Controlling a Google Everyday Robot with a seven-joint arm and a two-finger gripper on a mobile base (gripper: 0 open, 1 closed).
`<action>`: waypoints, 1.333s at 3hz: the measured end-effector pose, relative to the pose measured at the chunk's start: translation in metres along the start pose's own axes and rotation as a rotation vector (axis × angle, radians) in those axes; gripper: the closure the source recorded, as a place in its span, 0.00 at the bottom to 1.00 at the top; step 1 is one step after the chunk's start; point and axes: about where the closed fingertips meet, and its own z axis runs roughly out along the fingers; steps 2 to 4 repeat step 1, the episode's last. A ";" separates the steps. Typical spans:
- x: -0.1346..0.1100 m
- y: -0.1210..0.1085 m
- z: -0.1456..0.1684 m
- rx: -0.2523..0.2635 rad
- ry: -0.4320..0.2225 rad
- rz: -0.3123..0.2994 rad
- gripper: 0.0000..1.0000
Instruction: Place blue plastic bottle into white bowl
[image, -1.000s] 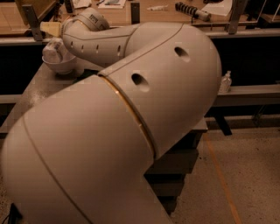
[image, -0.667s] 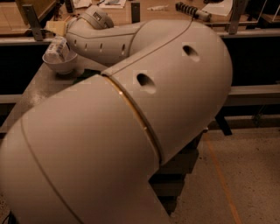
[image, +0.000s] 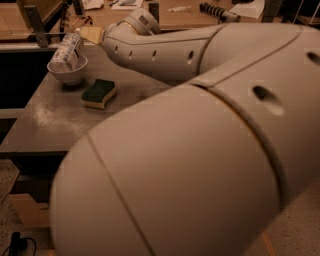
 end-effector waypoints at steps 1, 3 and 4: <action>-0.002 -0.009 -0.007 0.003 0.000 0.008 0.00; -0.002 -0.009 -0.007 0.003 0.000 0.008 0.00; -0.002 -0.009 -0.007 0.003 0.000 0.008 0.00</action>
Offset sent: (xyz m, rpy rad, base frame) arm 0.0000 0.0000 0.0000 0.0000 0.0000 0.0000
